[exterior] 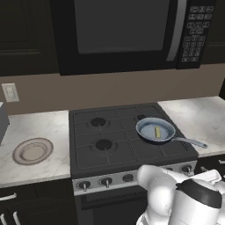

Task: Pick up the butter stick and place it in the pan. Then turn on the burner for the pan.

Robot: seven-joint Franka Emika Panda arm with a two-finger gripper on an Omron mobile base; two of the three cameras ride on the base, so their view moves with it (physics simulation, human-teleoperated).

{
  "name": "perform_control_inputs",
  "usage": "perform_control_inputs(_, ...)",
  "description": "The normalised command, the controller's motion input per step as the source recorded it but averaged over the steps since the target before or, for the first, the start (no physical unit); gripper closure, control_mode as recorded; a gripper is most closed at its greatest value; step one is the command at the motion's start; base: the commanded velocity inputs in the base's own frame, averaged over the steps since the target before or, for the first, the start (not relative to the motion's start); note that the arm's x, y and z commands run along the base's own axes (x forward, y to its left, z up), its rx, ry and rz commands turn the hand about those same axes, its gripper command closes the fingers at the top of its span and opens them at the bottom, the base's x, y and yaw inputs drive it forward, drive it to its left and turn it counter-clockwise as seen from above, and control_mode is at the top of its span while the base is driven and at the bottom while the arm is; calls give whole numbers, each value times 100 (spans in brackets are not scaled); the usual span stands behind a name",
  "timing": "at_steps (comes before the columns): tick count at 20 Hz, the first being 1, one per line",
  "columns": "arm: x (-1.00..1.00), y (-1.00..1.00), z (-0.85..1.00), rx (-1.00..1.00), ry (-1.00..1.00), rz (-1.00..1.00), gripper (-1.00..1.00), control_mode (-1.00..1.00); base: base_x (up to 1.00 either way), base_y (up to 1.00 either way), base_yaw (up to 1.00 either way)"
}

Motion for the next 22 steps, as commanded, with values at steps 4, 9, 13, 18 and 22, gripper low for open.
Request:
perform_control_inputs(4, 2, 0, -16, 1, 2, 0, -100, -100, 0, 0, 0)
perform_control_inputs(9, 5, 0, -14, 2, 2, 0, -100, -100, 0, 0, 0)
perform_control_inputs(13, 5, -4, -10, 2, 2, 0, -100, -100, 0, 0, 0)
perform_control_inputs(18, 1, -15, -7, 3, 0, 0, -100, -100, 0, 0, 0)
perform_control_inputs(22, 6, -12, -1, 4, 1, 0, -100, -100, 0, 0, 0)
